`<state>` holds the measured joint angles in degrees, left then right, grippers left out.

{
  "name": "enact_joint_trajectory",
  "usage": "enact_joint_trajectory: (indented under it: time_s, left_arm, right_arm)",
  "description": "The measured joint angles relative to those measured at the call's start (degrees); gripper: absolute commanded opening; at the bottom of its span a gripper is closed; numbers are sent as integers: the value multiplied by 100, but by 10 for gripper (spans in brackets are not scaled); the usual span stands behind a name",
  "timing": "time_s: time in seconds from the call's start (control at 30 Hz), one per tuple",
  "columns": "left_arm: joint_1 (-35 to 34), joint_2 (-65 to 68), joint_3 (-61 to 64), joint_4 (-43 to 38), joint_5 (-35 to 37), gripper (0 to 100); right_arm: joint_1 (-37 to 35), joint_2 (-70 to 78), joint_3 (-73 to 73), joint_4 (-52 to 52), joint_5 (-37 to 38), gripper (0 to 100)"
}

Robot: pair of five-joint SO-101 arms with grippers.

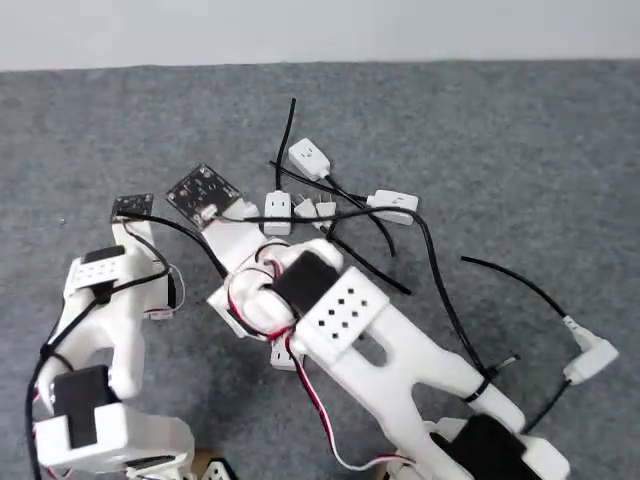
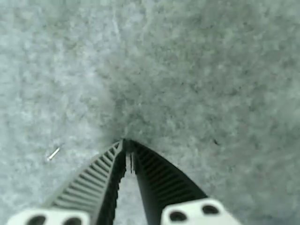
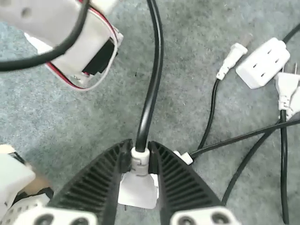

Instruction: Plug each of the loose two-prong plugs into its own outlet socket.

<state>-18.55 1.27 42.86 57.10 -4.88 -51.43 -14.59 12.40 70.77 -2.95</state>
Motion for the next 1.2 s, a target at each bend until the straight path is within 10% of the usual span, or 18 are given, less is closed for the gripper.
enact_joint_trajectory:
  time_s: [1.2]
  left_arm:
    - [1055, -5960, 4079, -484, -2400, 12]
  right_arm:
    - [-176, 35, 396, -536, 290, 8]
